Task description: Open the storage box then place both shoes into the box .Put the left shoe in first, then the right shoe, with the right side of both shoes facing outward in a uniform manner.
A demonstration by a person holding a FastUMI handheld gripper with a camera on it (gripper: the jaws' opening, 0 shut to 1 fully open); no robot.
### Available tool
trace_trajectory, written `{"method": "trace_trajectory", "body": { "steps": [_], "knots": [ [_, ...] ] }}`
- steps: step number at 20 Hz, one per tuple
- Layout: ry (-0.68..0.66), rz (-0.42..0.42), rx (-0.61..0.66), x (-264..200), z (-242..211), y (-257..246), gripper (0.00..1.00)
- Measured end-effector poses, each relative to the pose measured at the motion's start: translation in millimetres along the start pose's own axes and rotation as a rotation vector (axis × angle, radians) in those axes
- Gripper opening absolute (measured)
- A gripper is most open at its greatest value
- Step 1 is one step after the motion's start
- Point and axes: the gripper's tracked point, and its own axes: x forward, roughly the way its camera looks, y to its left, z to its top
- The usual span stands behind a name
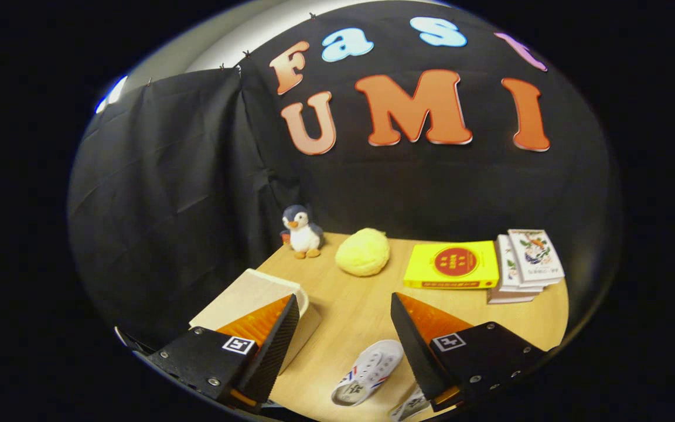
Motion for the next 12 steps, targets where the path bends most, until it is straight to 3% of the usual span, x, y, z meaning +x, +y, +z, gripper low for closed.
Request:
{"method": "trace_trajectory", "body": {
  "steps": [4,8,12],
  "knots": [
    [0.155,0.119,0.096,24,-48,38,0.92],
    [0.281,0.178,0.169,46,-93,53,0.92],
    [0.381,0.299,0.293,63,-118,87,0.92]
  ]
}}
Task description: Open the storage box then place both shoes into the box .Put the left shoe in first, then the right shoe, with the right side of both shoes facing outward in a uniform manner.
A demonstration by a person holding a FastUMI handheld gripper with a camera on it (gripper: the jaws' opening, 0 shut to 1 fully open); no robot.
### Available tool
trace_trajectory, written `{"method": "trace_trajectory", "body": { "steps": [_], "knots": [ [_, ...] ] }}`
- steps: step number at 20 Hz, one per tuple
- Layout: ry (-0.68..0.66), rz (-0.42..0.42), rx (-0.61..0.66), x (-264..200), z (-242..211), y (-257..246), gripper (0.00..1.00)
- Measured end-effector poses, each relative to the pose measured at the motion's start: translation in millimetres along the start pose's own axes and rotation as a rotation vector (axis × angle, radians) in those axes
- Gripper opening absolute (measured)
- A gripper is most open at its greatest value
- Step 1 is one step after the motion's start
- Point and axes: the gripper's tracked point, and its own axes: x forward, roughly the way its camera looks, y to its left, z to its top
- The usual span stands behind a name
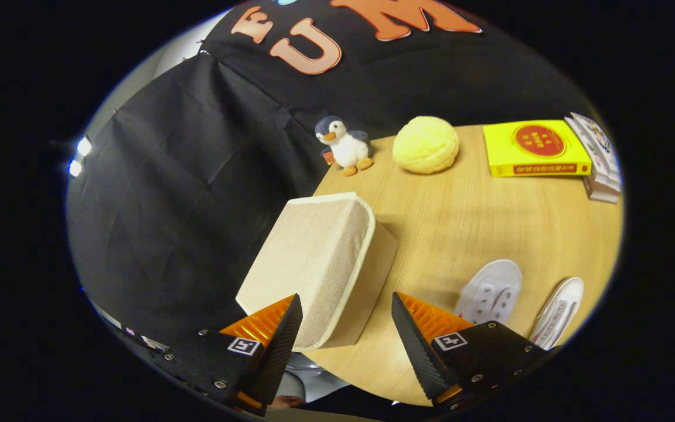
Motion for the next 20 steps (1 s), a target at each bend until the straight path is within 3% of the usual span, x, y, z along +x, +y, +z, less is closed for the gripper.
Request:
{"method": "trace_trajectory", "body": {
  "steps": [3,7,13,16,20],
  "knots": [
    [0.05,0.066,0.082,25,-11,10,0.92],
    [0.103,0.057,0.132,64,-26,2,0.92],
    [0.153,0.185,0.333,83,-36,22,0.91],
    [0.147,0.175,0.32,79,-35,24,0.78],
    [0.149,0.189,0.281,57,-29,34,0.7]
  ]
}}
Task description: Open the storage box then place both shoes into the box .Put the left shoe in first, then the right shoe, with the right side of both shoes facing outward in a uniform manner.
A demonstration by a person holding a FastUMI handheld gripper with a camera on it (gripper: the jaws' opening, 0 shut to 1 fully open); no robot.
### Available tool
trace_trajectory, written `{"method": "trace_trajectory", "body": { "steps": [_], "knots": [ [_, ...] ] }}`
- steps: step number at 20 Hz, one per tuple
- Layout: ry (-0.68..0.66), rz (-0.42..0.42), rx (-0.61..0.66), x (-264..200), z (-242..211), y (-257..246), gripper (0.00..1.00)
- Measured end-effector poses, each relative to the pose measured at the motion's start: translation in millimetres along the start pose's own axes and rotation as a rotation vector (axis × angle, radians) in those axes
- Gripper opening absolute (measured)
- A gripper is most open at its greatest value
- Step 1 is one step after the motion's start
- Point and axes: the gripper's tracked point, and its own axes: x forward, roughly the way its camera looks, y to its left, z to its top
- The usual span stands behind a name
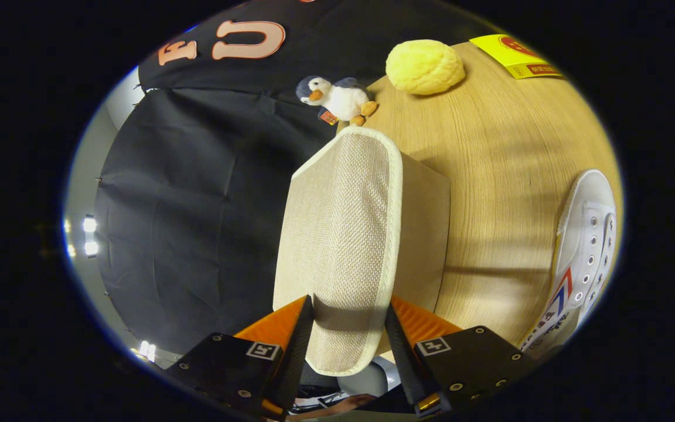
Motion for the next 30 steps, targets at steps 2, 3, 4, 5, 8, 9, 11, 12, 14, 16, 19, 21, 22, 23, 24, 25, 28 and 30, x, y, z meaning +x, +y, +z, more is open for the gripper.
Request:
{"method": "trace_trajectory", "body": {
  "steps": [2,3,4,5,8,9,11,12,14,16,19,21,22,23,24,25,28,30],
  "knots": [
    [-0.02,0.019,-0.018,-15,5,15,0.63],
    [-0.043,0.016,-0.03,-22,9,21,0.58],
    [-0.069,0.013,-0.055,-29,13,29,0.53],
    [-0.089,0.021,-0.08,-34,16,39,0.48],
    [-0.128,0.079,-0.125,-41,25,79,0.34],
    [-0.145,0.092,-0.142,-42,29,93,0.32],
    [-0.207,0.08,-0.17,-44,44,112,0.25],
    [-0.232,0.097,-0.181,-44,51,127,0.19],
    [-0.227,0.131,-0.173,-33,51,153,0.14],
    [-0.21,0.151,-0.174,-27,52,176,0.12],
    [-0.204,0.185,-0.173,-5,56,212,0.13],
    [-0.204,0.2,-0.186,13,56,235,0.13],
    [-0.203,0.207,-0.186,23,52,244,0.13],
    [-0.206,0.21,-0.182,35,52,250,0.13],
    [-0.202,0.216,-0.176,47,48,258,0.13],
    [-0.194,0.218,-0.165,58,47,263,0.13],
    [-0.153,0.225,-0.09,88,37,278,0.13],
    [-0.132,0.262,-0.052,100,34,291,0.17]
  ]
}}
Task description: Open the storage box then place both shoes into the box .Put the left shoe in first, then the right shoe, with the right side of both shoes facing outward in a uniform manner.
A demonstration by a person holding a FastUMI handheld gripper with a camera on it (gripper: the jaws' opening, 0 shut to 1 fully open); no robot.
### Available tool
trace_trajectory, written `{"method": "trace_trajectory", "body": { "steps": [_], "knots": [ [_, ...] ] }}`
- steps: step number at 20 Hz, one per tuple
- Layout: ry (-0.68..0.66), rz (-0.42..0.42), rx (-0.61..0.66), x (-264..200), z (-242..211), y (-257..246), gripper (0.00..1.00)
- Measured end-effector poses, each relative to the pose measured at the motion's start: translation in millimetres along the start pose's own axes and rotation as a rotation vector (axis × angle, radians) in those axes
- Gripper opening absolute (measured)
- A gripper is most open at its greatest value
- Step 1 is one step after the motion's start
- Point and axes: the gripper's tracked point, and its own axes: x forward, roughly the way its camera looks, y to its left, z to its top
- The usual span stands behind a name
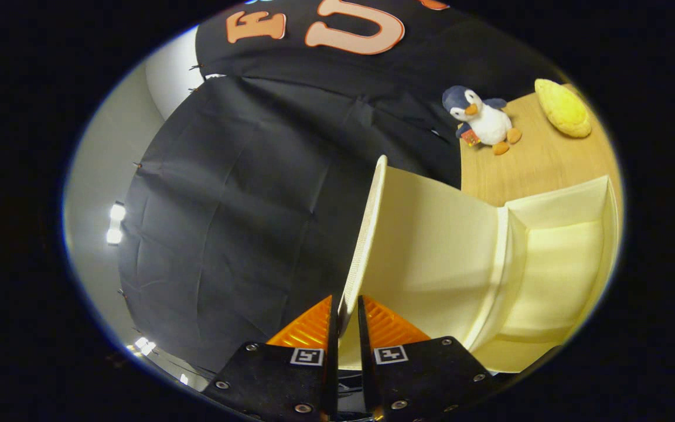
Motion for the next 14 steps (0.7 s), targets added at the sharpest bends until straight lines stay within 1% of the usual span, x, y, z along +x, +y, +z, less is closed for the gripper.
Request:
{"method": "trace_trajectory", "body": {
  "steps": [1,2,3,4,6,9,11,12,14],
  "knots": [
    [-0.014,0.013,-0.005,0,2,4,0.22],
    [-0.03,0.021,-0.02,-2,2,10,0.35],
    [-0.039,0.027,-0.031,-4,4,12,0.38],
    [-0.042,0.033,-0.039,-6,4,12,0.46],
    [-0.055,0.002,-0.079,-16,7,2,0.51],
    [-0.122,-0.113,-0.18,-42,21,-35,0.57],
    [-0.148,-0.206,-0.22,-64,28,-72,0.69],
    [-0.153,-0.254,-0.235,-75,28,-90,0.77],
    [-0.181,-0.355,-0.265,-103,36,-125,0.85]
  ]
}}
